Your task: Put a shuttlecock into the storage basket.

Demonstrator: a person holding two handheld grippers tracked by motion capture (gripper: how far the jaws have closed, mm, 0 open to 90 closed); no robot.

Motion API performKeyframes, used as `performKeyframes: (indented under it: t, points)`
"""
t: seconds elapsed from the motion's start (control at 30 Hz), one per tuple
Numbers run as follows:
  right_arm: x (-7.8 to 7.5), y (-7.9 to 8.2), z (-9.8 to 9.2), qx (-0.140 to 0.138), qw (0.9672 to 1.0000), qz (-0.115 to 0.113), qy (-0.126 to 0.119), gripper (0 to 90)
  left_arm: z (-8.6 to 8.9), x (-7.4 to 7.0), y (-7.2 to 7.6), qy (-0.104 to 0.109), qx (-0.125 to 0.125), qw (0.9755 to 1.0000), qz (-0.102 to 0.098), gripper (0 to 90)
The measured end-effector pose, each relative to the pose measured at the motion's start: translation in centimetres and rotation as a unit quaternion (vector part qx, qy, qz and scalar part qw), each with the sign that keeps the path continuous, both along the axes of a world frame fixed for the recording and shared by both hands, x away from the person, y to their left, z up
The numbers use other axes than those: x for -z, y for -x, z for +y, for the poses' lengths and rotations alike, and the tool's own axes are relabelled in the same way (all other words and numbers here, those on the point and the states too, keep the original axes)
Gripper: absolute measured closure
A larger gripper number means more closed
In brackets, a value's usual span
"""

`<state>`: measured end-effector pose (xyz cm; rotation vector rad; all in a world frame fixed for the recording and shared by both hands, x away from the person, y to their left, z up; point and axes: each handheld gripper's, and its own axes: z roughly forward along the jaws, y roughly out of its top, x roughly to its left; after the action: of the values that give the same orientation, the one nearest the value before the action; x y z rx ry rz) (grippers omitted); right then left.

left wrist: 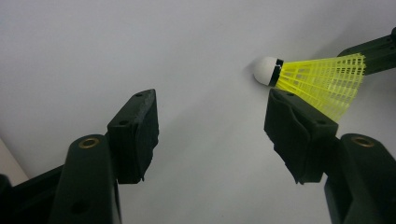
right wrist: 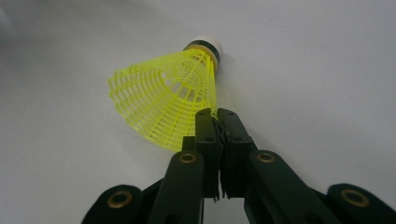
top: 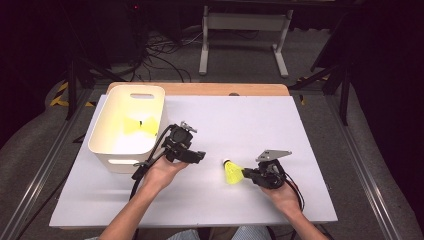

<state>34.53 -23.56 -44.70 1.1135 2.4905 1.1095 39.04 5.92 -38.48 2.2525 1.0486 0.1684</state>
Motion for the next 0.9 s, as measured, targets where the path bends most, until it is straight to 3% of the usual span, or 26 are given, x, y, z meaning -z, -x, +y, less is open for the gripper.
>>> performKeyframes:
  t: [0.47,0.9]
  points:
    - [-1.1,0.0,0.6,0.001,0.9999,-0.008,-0.009,90.0,0.2,0.0,0.2,0.002,0.001,1.0,-0.003,35.9]
    - [-3.0,-1.2,1.9,0.007,0.9997,-0.022,0.001,90.0,0.3,0.2,0.5,0.011,0.008,0.9999,0.005,35.5]
